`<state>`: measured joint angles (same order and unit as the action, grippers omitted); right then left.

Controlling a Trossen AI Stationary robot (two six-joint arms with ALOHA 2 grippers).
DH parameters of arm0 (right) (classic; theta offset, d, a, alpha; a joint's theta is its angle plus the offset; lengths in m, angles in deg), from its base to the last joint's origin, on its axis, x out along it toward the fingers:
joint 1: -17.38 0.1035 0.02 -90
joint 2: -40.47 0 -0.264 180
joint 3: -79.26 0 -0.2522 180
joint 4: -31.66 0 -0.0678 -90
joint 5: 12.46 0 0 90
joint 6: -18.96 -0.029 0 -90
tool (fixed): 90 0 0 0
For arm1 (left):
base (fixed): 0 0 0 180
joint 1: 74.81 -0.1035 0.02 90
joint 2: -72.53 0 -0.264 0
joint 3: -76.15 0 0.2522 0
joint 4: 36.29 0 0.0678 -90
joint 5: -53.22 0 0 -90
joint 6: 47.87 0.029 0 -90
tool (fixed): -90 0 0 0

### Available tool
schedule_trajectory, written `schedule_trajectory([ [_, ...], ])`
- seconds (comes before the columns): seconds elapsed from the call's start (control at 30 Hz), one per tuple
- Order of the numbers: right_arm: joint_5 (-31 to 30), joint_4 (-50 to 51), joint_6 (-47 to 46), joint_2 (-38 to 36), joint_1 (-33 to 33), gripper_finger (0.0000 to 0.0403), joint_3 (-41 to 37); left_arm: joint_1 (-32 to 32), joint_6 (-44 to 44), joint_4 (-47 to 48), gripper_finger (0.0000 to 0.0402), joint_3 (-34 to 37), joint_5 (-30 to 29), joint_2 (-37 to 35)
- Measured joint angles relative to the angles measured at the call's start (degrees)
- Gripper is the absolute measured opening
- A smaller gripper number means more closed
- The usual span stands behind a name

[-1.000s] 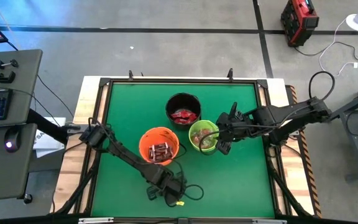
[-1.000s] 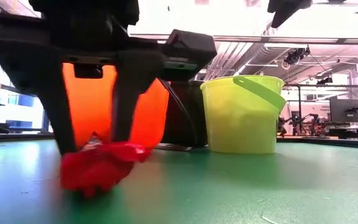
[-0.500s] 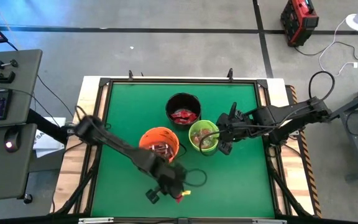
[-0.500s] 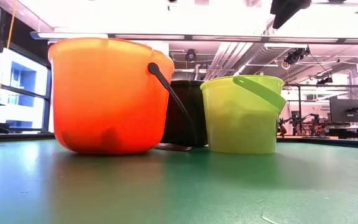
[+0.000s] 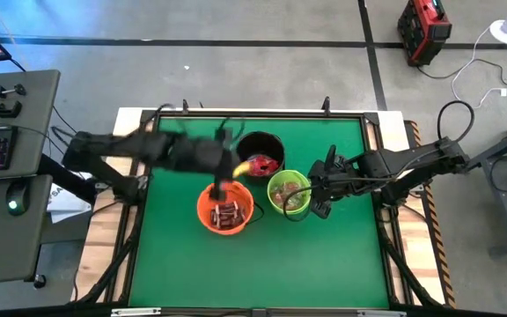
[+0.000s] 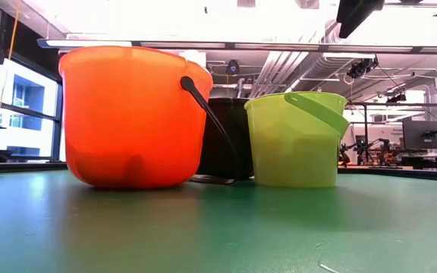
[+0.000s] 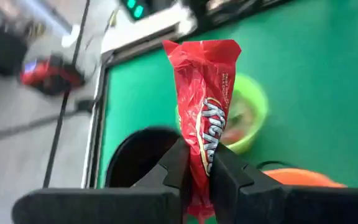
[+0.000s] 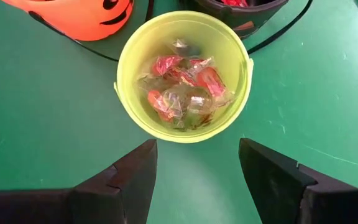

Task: Sort candy by brand, put in halloween buckets
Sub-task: Put the red chocolate bar into black bucket, then return to Home Position

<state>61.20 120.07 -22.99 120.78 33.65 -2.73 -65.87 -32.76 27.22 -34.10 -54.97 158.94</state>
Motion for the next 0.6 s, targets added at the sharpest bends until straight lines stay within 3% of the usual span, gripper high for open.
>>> schedule_trajectory([
  [0.33,0.0,-0.3,-5.0,0.0,0.0,0.022,0.0,-19.7,1.4,-10.3,0.0051,5.9,8.2,9.7],
  [0.47,0.0,-0.3,-7.5,0.0,0.0,0.022,0.0,-22.6,-3.8,-15.5,0.0085,5.9,17.0,13.5],
  [0.6,0.0,-0.3,-9.0,0.0,0.0,0.022,0.0,-22.8,-4.5,-15.9,0.0128,5.8,19.5,14.1],
])
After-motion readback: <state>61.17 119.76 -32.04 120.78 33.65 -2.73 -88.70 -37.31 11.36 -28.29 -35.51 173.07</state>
